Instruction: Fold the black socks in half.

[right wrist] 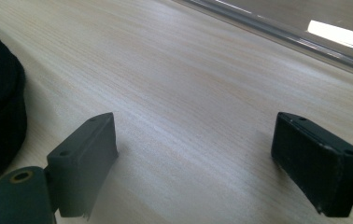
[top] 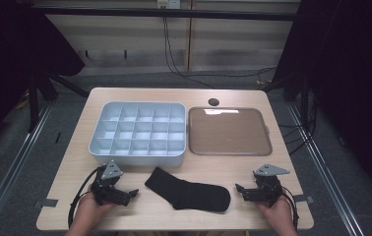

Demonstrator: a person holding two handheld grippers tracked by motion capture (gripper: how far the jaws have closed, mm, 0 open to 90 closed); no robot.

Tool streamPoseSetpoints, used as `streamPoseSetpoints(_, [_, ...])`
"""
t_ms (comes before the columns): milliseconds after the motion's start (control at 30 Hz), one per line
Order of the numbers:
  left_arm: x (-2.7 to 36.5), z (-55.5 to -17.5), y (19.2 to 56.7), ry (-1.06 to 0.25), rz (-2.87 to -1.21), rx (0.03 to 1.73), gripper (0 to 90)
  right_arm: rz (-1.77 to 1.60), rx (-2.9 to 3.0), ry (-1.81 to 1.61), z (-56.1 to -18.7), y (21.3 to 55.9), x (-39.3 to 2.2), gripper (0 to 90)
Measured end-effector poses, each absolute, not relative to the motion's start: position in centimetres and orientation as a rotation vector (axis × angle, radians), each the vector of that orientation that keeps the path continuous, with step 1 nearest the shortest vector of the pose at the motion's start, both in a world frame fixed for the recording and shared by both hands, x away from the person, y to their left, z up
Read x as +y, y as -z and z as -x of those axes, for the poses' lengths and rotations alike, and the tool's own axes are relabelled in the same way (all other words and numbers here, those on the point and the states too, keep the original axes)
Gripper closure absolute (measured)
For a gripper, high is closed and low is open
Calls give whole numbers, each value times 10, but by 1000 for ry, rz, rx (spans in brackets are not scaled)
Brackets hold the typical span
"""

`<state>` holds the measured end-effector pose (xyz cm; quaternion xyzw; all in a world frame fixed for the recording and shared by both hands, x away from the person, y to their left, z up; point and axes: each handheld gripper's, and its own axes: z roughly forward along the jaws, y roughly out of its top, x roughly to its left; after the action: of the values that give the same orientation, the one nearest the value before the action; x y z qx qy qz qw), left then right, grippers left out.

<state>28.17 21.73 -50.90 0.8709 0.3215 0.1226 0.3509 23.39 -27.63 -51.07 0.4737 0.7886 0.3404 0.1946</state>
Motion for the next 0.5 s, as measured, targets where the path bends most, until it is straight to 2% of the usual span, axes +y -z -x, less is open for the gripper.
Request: streamPoseSetpoints(500, [213, -284, 504, -287, -2313, 866, 0, -1314, 2232, -962, -232, 510, -276, 138])
